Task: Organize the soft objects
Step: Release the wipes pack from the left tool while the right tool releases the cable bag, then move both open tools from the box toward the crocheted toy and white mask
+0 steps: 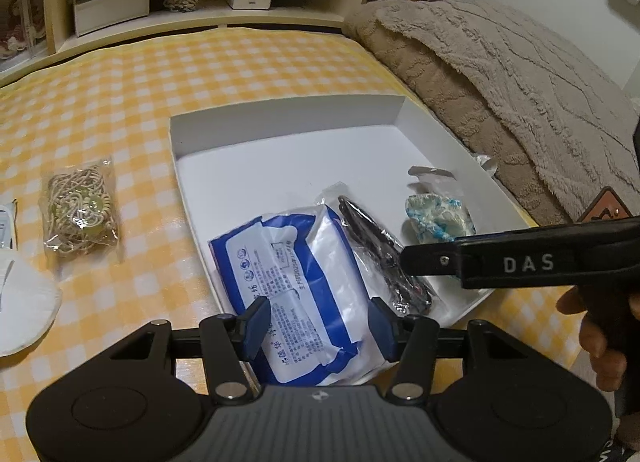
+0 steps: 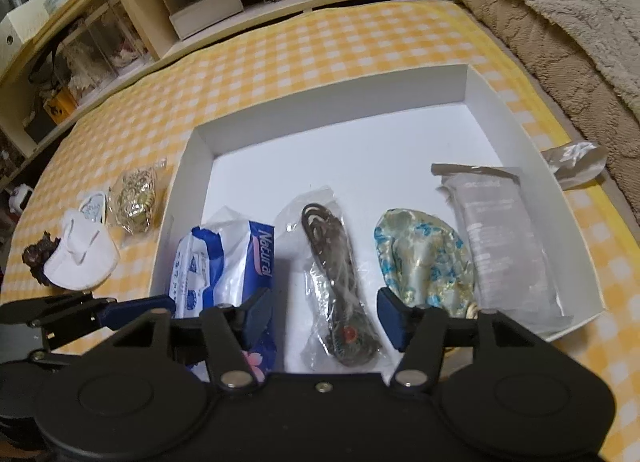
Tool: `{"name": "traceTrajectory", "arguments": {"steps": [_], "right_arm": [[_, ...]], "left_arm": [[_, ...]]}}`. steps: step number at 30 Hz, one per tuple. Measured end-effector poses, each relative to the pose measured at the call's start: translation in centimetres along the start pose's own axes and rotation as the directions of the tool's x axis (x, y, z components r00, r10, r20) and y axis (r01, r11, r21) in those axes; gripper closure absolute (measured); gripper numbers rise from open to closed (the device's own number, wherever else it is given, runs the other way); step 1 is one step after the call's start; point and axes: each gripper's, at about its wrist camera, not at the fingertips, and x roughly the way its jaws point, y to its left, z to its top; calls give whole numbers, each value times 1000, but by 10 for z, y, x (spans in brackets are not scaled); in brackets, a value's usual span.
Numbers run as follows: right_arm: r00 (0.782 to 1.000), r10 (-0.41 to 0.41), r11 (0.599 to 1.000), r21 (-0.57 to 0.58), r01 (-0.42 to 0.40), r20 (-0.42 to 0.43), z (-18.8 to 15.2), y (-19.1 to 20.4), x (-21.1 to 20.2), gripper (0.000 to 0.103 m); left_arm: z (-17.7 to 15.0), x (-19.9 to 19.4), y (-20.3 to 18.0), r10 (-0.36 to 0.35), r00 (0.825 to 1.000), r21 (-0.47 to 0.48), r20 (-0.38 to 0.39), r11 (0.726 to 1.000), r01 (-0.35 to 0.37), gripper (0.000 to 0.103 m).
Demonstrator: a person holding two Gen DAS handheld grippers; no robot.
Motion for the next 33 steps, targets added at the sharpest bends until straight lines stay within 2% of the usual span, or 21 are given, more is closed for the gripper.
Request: {"name": "traceTrajectory", "arguments": {"steps": [10,25,33], "right_arm": [[999,3,1000,-14,-3,37,1,4,-27,42],[985,49,999,-28,-45,168,-13,12,-103,39],[975,29,998,-57,-17,222,-30,20,-135,30]], "left_arm": [[3,-26,-2,25,999,-24,33,999,-24,40],[1,-86,-5,53,991,-38,120,998,-49,22],[-8,-112,-1,76,985,-49,154,996,-70,3]]}}
